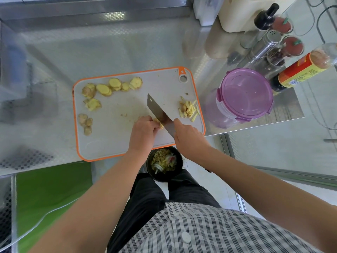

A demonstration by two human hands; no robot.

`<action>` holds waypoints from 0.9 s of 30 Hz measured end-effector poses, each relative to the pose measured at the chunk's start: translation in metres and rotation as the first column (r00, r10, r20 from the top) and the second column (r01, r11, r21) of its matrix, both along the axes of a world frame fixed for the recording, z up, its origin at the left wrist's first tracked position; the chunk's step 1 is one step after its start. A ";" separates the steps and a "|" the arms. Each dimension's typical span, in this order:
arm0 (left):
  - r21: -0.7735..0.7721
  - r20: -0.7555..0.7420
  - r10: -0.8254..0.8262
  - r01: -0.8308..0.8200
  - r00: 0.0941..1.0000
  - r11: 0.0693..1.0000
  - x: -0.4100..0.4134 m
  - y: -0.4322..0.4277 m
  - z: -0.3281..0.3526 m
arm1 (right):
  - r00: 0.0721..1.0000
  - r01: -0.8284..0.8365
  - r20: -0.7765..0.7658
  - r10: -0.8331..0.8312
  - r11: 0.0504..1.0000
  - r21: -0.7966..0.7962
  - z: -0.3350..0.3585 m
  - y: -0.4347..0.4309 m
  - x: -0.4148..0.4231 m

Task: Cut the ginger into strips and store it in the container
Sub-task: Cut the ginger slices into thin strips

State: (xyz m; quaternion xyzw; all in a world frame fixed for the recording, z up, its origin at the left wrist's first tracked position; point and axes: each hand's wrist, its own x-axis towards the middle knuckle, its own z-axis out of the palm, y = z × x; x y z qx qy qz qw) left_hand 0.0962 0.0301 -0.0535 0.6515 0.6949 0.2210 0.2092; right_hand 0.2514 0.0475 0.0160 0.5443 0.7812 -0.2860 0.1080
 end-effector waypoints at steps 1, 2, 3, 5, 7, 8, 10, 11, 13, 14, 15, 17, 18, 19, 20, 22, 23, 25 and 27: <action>-0.002 0.007 -0.001 0.001 1.000 1.000 0.000 0.000 0.000 | 1.000 -0.004 0.009 0.004 1.000 -0.005 0.000 0.001 -0.002; -0.005 0.013 0.000 0.000 1.000 1.000 -0.001 0.000 0.000 | 1.000 -0.004 0.014 0.004 1.000 -0.011 -0.001 0.002 -0.003; -0.006 0.018 0.001 0.000 1.000 1.000 0.000 0.000 0.001 | 1.000 0.003 0.011 -0.002 1.000 -0.019 -0.002 0.003 -0.004; 0.009 0.026 -0.002 0.002 1.000 1.000 0.000 0.000 0.003 | 0.999 0.036 -0.013 -0.036 0.999 -0.035 -0.007 0.003 -0.005; 0.025 0.027 0.007 -0.008 1.000 1.000 0.001 0.000 0.006 | 0.998 0.058 -0.012 -0.059 0.998 -0.027 -0.013 0.000 -0.007; 0.026 0.023 0.013 -0.014 1.000 1.000 0.001 0.000 0.007 | 0.998 0.055 0.002 -0.055 0.998 -0.001 -0.017 -0.003 -0.009; 0.015 0.013 0.021 -0.021 1.000 1.000 0.001 0.000 0.007 | 0.999 0.042 0.024 -0.044 0.997 0.059 -0.023 -0.006 -0.012; 0.008 0.011 0.025 -0.025 1.000 1.000 0.001 0.000 0.008 | 0.999 0.046 0.016 -0.047 0.996 0.070 -0.025 -0.006 -0.014; 0.003 0.015 0.031 -0.031 0.999 1.000 0.001 0.000 0.009 | 0.998 0.057 -0.031 -0.056 0.997 0.046 -0.023 -0.001 -0.015; 0.004 0.023 0.032 -0.032 0.999 0.999 0.000 0.000 0.008 | 0.996 0.065 -0.062 -0.063 0.998 0.028 -0.020 0.002 -0.015; 0.001 0.030 0.035 -0.035 0.999 0.999 0.000 0.000 0.008 | 0.993 0.068 -0.093 -0.066 0.997 0.021 -0.018 0.004 -0.014; -0.019 0.029 0.044 -0.044 0.999 0.999 -0.002 0.000 0.006 | 0.989 0.056 -0.135 -0.052 0.998 0.032 -0.010 0.007 -0.011; -0.024 0.023 0.045 -0.044 0.999 0.999 -0.003 0.001 0.005 | 0.989 0.045 -0.142 -0.039 0.998 0.042 -0.006 0.007 -0.010; -0.024 0.018 0.040 -0.040 0.999 0.999 -0.003 0.000 0.004 | 0.990 0.032 -0.138 -0.025 0.998 0.047 -0.003 0.007 -0.008; -0.025 0.016 0.034 -0.034 0.999 0.999 -0.004 0.000 0.004 | 0.992 0.018 -0.123 -0.012 0.999 0.047 -0.001 0.007 -0.006; -0.022 0.022 0.034 -0.033 0.999 0.999 -0.004 0.000 0.003 | 0.997 -0.001 -0.075 0.004 0.999 0.034 0.001 0.007 -0.003; -0.021 0.026 0.036 -0.035 0.999 0.999 -0.004 0.000 0.003 | 0.999 -0.007 -0.053 0.008 1.000 0.025 0.001 0.007 -0.003; -0.018 0.028 0.033 -0.033 0.999 0.999 -0.004 0.000 0.003 | 1.000 -0.012 -0.018 0.012 1.000 0.013 0.000 0.006 -0.004; -0.027 0.035 0.028 -0.027 0.999 0.999 -0.004 0.000 0.003 | 1.000 -0.009 0.001 0.009 1.000 0.004 -0.003 0.007 -0.006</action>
